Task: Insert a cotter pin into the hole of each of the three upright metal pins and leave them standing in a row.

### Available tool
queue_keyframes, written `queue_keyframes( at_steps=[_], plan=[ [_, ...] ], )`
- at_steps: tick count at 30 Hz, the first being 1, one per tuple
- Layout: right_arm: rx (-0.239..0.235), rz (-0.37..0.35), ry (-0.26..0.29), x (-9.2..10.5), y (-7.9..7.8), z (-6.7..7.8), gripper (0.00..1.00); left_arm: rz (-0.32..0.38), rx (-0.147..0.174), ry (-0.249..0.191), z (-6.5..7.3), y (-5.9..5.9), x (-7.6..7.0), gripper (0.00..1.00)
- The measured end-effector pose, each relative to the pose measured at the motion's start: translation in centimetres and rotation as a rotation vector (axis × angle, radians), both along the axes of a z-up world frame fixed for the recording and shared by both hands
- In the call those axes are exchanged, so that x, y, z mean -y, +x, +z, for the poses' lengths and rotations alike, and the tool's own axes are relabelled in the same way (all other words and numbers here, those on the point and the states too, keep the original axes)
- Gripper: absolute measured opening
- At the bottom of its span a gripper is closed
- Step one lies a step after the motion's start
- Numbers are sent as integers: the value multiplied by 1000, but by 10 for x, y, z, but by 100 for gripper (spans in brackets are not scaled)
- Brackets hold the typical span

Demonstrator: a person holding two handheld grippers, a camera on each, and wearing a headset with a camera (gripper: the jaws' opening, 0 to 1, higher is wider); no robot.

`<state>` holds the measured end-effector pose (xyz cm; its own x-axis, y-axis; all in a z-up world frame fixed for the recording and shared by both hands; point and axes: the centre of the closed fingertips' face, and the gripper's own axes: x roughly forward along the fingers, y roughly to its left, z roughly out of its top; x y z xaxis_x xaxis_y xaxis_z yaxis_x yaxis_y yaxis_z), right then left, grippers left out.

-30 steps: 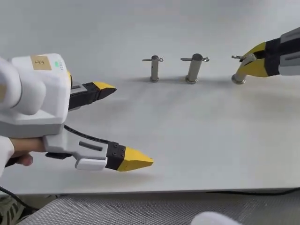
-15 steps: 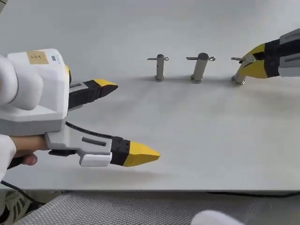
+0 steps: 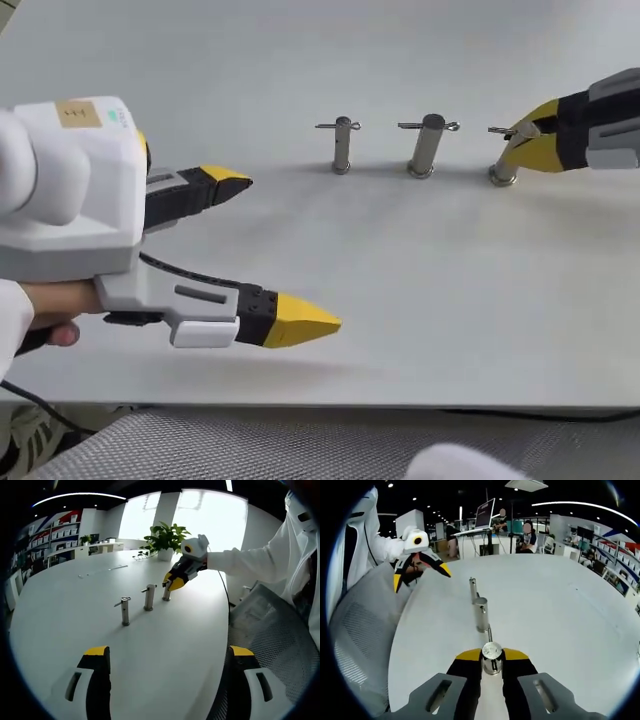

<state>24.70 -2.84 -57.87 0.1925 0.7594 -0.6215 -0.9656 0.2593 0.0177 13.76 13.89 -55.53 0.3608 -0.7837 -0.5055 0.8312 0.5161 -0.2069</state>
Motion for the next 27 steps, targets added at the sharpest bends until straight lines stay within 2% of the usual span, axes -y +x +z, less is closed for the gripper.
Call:
queue_keyframes(
  at_steps=[1,3,4,8,11,14,17,18,19,21,22,24,27],
  plan=[
    [1,-6,15,-2,1,2,13,2,1,0,0,0,0,97],
    [9,-36,45,-5,5,9,28,4,3,-2,1,1,0,97],
    [8,-49,71,-8,5,16,32,4,5,-2,2,1,0,97],
    [34,-59,107,-15,1,34,35,9,7,-2,4,2,0,97],
    [39,-73,145,-20,-9,51,48,18,19,-1,6,5,-1,97],
    [34,-103,202,-23,-18,64,56,30,28,-5,8,7,-1,99],
    [37,-136,199,-19,-27,68,66,43,22,-3,8,8,-1,99],
    [42,-155,201,-18,-28,69,69,45,31,2,9,9,-2,99],
    [30,-183,199,-14,-31,68,72,48,44,5,11,10,-2,99],
    [14,-214,200,-10,-37,69,80,62,35,-8,14,10,-1,99],
    [1,-217,183,-6,-41,67,83,68,32,-17,15,10,-1,99],
    [-20,-250,150,1,-47,62,85,85,30,-34,18,11,-2,99],
    [-36,-318,137,12,-51,59,87,106,22,-51,21,10,-2,99]
  ],
)
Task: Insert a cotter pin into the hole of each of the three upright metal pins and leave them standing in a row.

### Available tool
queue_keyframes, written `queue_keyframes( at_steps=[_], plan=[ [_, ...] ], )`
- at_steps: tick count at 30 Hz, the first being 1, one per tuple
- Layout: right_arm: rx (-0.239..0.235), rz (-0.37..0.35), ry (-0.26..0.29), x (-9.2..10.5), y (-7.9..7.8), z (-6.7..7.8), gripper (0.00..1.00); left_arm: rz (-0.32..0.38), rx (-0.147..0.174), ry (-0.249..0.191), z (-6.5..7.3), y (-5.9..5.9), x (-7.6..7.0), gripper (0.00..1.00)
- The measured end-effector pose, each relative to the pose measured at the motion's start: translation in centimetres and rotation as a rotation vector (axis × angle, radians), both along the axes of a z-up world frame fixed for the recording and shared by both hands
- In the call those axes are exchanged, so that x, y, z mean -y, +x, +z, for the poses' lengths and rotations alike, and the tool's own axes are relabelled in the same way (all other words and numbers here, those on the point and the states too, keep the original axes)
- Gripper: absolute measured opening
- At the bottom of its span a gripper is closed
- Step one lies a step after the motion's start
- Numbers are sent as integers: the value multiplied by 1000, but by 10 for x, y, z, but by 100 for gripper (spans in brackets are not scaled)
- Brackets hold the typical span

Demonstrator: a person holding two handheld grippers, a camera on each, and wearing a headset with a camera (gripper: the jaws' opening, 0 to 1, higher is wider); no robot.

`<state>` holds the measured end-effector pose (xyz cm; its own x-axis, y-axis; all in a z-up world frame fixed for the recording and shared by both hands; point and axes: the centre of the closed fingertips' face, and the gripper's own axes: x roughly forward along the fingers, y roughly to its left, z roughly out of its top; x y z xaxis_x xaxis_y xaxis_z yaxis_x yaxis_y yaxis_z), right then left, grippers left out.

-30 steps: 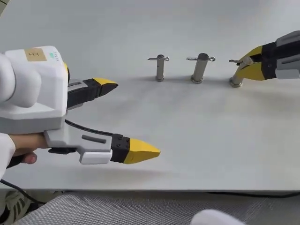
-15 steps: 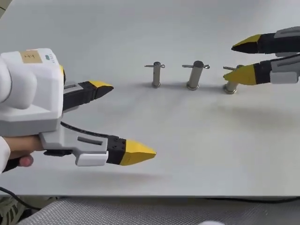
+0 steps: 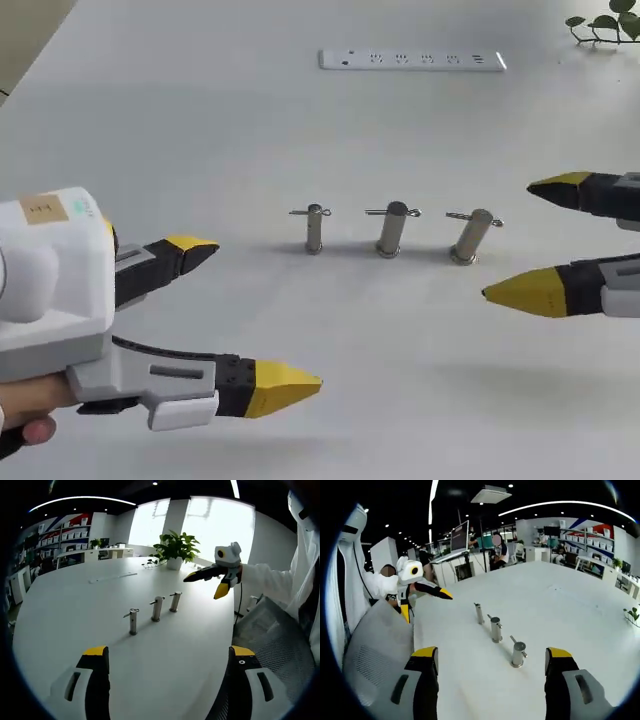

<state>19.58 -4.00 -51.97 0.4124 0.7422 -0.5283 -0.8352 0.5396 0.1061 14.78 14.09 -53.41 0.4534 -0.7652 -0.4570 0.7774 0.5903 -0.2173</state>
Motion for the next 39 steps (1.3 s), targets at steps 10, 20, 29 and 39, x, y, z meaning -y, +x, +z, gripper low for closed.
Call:
queue_keyframes(
  at_steps=[10,20,29,39],
  plan=[
    [-59,-123,24,11,-21,-8,95,68,-27,-26,0,-5,-8,99],
    [-107,-132,23,0,-34,-16,96,87,-65,-23,-5,-12,-5,98],
    [-136,-171,-29,17,-37,-22,97,118,-82,-31,-10,-16,-6,99],
    [-148,-190,-85,25,-40,-26,96,153,-100,-29,-18,-16,-13,99]
  ],
)
